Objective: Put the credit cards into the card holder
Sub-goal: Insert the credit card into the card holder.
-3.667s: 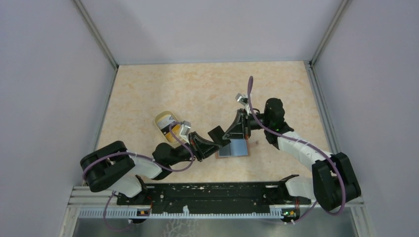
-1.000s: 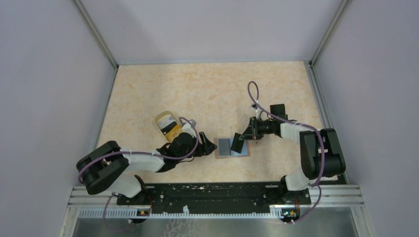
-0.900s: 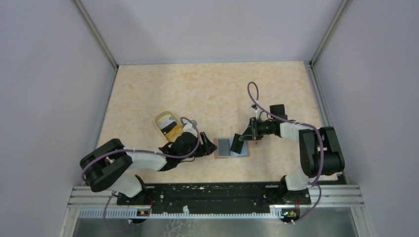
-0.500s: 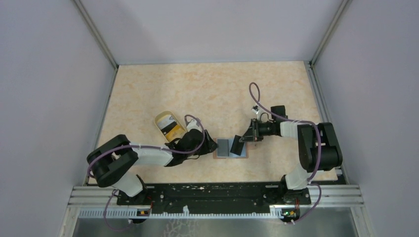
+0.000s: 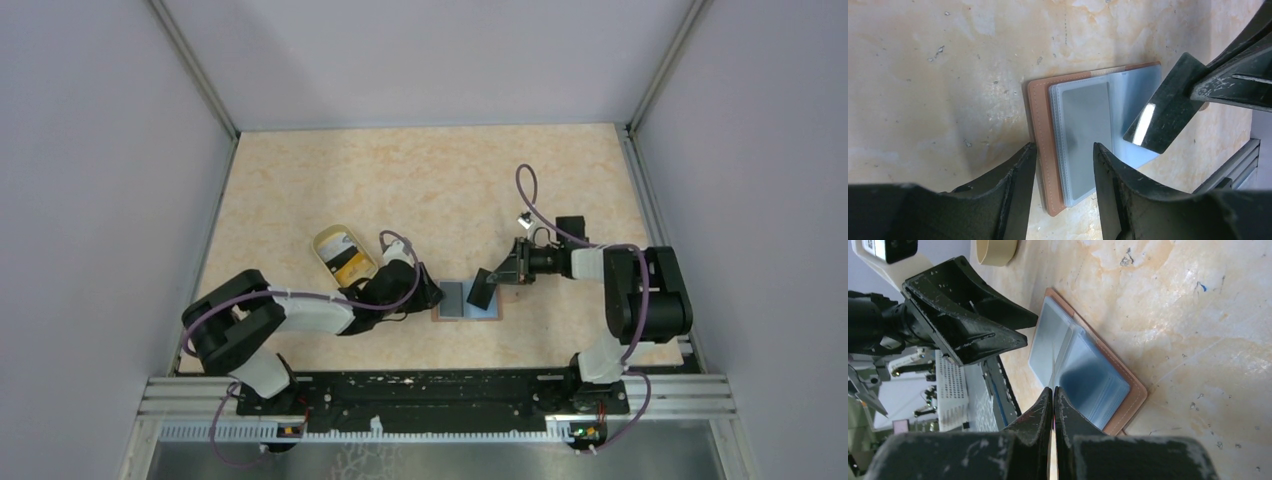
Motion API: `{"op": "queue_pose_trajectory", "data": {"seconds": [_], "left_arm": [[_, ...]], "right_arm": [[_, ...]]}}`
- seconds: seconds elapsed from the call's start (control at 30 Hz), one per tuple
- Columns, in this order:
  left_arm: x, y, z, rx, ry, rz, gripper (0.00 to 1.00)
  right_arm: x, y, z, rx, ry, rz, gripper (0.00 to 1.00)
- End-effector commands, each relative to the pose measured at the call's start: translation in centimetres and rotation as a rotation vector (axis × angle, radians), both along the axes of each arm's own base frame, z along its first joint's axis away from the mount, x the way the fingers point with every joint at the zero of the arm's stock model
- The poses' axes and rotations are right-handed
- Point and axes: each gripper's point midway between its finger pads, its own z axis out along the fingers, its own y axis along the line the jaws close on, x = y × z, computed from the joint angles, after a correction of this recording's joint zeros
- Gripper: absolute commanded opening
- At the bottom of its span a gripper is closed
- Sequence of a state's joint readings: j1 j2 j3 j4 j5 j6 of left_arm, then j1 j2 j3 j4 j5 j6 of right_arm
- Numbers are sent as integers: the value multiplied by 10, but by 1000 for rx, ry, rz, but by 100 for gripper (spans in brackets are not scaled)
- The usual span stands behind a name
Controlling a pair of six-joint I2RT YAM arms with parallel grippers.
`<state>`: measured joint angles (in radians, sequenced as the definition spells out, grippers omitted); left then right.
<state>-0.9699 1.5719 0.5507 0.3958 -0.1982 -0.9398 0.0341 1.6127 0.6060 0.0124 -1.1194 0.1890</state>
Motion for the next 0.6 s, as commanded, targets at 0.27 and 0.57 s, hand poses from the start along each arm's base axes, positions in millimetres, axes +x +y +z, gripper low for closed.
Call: {"op": "queue_pose_trajectory", "data": {"seconds": [0.27, 0.57], "left_arm": [[-15, 8, -35, 98, 74, -44, 48], [-15, 10, -42, 115, 84, -34, 48]], "right_arm": [[3, 3, -9, 10, 24, -9, 0], [-3, 2, -19, -36, 57, -1, 0]]}}
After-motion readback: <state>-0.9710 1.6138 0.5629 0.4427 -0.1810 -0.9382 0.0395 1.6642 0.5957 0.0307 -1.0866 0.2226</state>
